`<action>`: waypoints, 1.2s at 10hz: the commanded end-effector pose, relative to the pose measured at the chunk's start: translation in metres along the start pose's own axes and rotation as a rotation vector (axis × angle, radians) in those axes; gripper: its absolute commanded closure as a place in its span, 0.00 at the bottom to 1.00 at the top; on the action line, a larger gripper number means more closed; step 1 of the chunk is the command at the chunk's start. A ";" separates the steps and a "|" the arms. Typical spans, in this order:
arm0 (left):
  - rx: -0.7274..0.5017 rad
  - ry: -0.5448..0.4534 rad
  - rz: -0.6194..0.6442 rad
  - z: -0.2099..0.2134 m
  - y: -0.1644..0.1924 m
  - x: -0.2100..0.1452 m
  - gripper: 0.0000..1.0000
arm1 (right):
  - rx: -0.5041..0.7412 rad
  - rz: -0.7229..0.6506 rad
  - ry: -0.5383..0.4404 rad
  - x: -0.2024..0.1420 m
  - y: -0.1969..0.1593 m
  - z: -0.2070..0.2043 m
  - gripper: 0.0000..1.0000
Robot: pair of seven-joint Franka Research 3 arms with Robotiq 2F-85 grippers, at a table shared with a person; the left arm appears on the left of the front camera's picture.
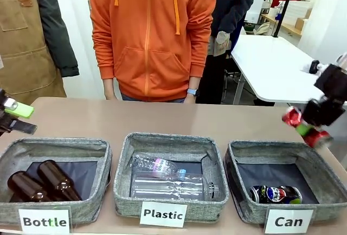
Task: Sort the can waste into the basket.
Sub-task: Pick up the can waste from the table and place it in the right Fabric basket.
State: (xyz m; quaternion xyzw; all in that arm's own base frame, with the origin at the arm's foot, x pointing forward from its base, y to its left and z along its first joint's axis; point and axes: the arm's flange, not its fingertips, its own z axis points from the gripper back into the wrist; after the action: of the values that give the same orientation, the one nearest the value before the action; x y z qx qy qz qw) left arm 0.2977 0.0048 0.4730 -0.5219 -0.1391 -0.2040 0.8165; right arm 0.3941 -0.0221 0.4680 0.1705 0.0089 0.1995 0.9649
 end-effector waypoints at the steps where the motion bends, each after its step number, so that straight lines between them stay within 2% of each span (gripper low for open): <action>1: -0.008 0.001 0.006 0.001 -0.002 -0.002 0.00 | 0.010 0.786 0.308 -0.022 0.000 -0.012 0.95; 3: -0.008 0.001 0.006 0.001 -0.002 -0.002 0.00 | 0.109 1.160 0.395 -0.041 -0.003 -0.012 0.95; 4: -0.008 0.001 0.006 0.001 -0.002 -0.002 0.00 | 0.115 1.222 0.385 -0.046 -0.004 -0.013 0.95; 7: -0.008 0.001 0.006 0.001 -0.002 -0.002 0.00 | 0.033 1.219 0.310 -0.047 0.002 -0.023 0.95; 8: -0.008 0.001 0.006 0.001 -0.002 -0.002 0.00 | 0.037 1.203 0.252 -0.045 0.003 -0.024 0.95; 10: -0.008 0.001 0.006 0.001 -0.002 -0.002 0.00 | 0.033 1.157 0.204 -0.040 0.009 -0.024 0.95; 11: -0.008 0.001 0.006 0.001 -0.002 -0.002 0.00 | 0.041 1.149 0.192 -0.037 0.009 -0.024 0.41; 12: -0.008 0.001 0.006 0.001 -0.002 -0.002 0.00 | 0.033 1.154 0.203 -0.037 0.009 -0.024 0.16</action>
State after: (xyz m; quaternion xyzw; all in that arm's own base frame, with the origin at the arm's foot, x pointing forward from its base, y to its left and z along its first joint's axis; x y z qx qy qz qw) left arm 0.2977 0.0048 0.4729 -0.5219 -0.1390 -0.2040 0.8165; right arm 0.3552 -0.0204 0.4513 0.1429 0.0210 0.7138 0.6853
